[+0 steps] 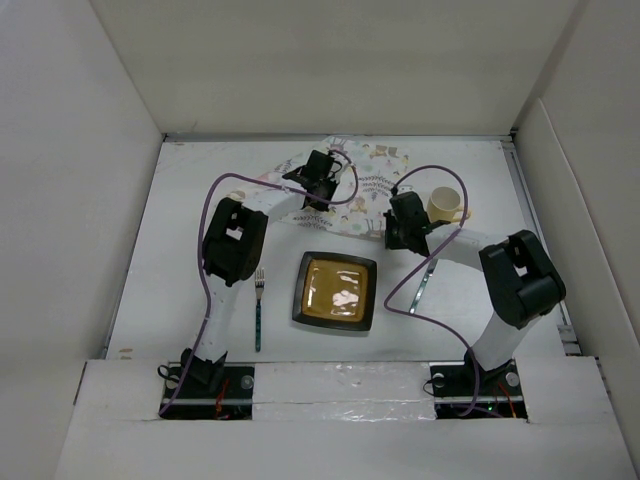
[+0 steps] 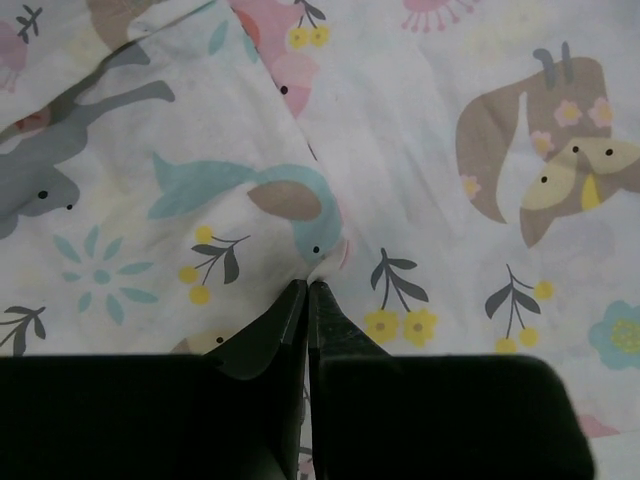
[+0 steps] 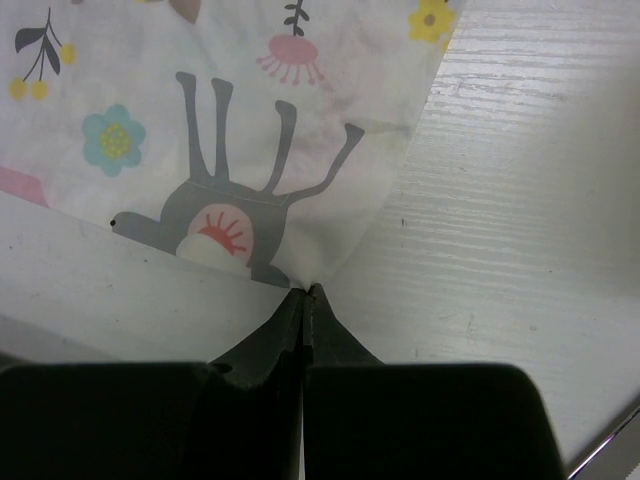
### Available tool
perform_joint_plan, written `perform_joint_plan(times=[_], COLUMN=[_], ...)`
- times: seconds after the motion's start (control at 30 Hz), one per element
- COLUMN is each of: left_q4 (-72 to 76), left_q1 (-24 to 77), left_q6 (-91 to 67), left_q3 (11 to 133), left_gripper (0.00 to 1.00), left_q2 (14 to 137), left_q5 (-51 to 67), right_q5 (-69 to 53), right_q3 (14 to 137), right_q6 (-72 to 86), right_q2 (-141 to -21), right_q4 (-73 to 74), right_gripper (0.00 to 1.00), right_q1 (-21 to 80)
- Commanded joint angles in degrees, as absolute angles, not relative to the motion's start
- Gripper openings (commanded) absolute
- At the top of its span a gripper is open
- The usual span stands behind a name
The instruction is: Set the dinner table for one person
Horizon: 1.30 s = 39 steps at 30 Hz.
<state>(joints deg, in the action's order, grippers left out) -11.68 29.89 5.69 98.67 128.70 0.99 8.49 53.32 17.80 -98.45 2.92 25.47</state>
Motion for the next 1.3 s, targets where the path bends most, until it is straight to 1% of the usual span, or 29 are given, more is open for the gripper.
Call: perform_joint_plan(times=[0.0, 0.13, 0.27, 0.37, 0.4, 0.47, 0.5, 0.6, 0.63, 0.67, 0.7, 0.73, 0.77, 0.8, 0.87, 0.93, 1.03, 1.07, 1.1, 1.17, 1.2, 1.27], left_q4=[-12.1, -7.6, -6.9, -6.9, -6.9, -6.1, -5.4, -4.9, -5.2, -4.9, -4.9, -5.5, -5.5, -6.7, -7.7, -8.2, -8.2, -9.0, -8.8, -9.8, -9.8, -9.8], left_q1=[29.8, 27.0, 21.9, 17.6, 16.5, 14.1, 10.7, 4.6, 3.4, 2.4, 1.2, -1.6, -1.6, -2.4, -4.4, -4.4, -4.4, -4.4, -4.4, -4.4, -4.4, -4.4], left_q6=[6.5, 3.5, 0.4, 0.4, 0.8, 2.3, 1.7, -1.7, -1.7, -2.1, -2.9, -5.1, -5.1, -6.2, -9.2, -10.4, -14.4, -16.4, -19.4, -22.0, -23.3, -26.3], left_q3=[98.6, 97.7, 102.5, 108.0, 111.1, 113.0, 113.5, 116.5, 117.2, 117.5, 117.5, 117.9, 117.9, 117.7, 115.5, 112.7, 104.0, 99.2, 96.4, 89.0, 86.6, 78.4], left_gripper=[0.0, 0.0, 0.0, 0.0, 0.0, 0.0, 0.0, 0.0, 0.06, 0.18, 0.46, 0.64, 0.64, 0.76, 0.81, 0.82, 0.7, 0.67, 0.53, 0.43, 0.33, 0.32], left_q2=[126.1, 122.0, 119.8, 120.5, 121.9, 123.1, 123.7, 126.4, 127.1, 127.5, 127.7, 127.7, 127.4, 127.2, 125.4, 123.5, 118.8, 116.0, 114.4, 110.4, 108.7, 103.6], left_q5=[-2.8, -6.5, -13.5, -17.5, -19.5, -25.1, -25.9, -30.0, -32.3, -32.5, -32.1, -28.6, -28.6, -27.7, -26.0, -25.6, -20.9, -20.1, -16.0, -13.2, -11.1, -9.1], right_q5=[9.1, 9.0, 9.0, 9.6, 9.4, 9.2, 9.3, 8.7, 9.0, 9.4, 9.3, 8.9, 8.9, 8.9, 9.2, 8.7, 9.3, 9.3, 9.2, 8.0, 7.7, 6.8], right_q3=[52.1, 52.1, 52.1, 52.0, 51.9, 51.9, 51.9, 52.0, 52.0, 52.2, 52.2, 53.0, 53.0, 53.3, 54.2, 56.0, 61.0, 62.1, 64.4, 66.1, 66.4, 65.9], right_q6=[17.6, 17.5, 17.6, 17.6, 17.5, 17.4, 17.6, 17.6, 17.6, 17.6, 17.6, 17.5, 17.5, 17.5, 17.4, 17.4, 17.3, 17.2, 17.1, 17.1, 17.1, 16.9], right_q2=[-95.4, -95.5, -95.7, -95.8, -95.7, -95.6, -95.5, -95.0, -94.8, -94.7, -94.8, -95.2, -95.2, -95.2, -95.3, -95.8, -96.8, -97.1, -98.3, -99.0, -99.0, -98.4], right_q4=[0.5, 0.6, 0.6, 0.8, 0.6, 0.7, 0.8, 0.9, 0.9, 1.0, 1.1, 1.4, 1.4, 1.7, 1.9, 2.6, 4.2, 4.7, 5.0, 5.9, 5.5, 4.2], right_gripper=[0.0, 0.0, 0.0, 0.0, 0.0, 0.0, 0.0, 0.0, 0.0, 0.0, 0.0, 0.0, 0.0, 0.0, 0.0, 0.0, 0.0, 0.0, 0.0, 0.0, 0.0, 0.0], right_q1=[24.8, 24.8, 24.8, 24.3, 24.3, 24.3, 24.3, 24.8, 24.8, 24.8, 24.8, 24.8, 24.8, 24.8, 24.8, 24.8, 24.8, 24.1, 24.1, 22.5, 22.5, 21.7])
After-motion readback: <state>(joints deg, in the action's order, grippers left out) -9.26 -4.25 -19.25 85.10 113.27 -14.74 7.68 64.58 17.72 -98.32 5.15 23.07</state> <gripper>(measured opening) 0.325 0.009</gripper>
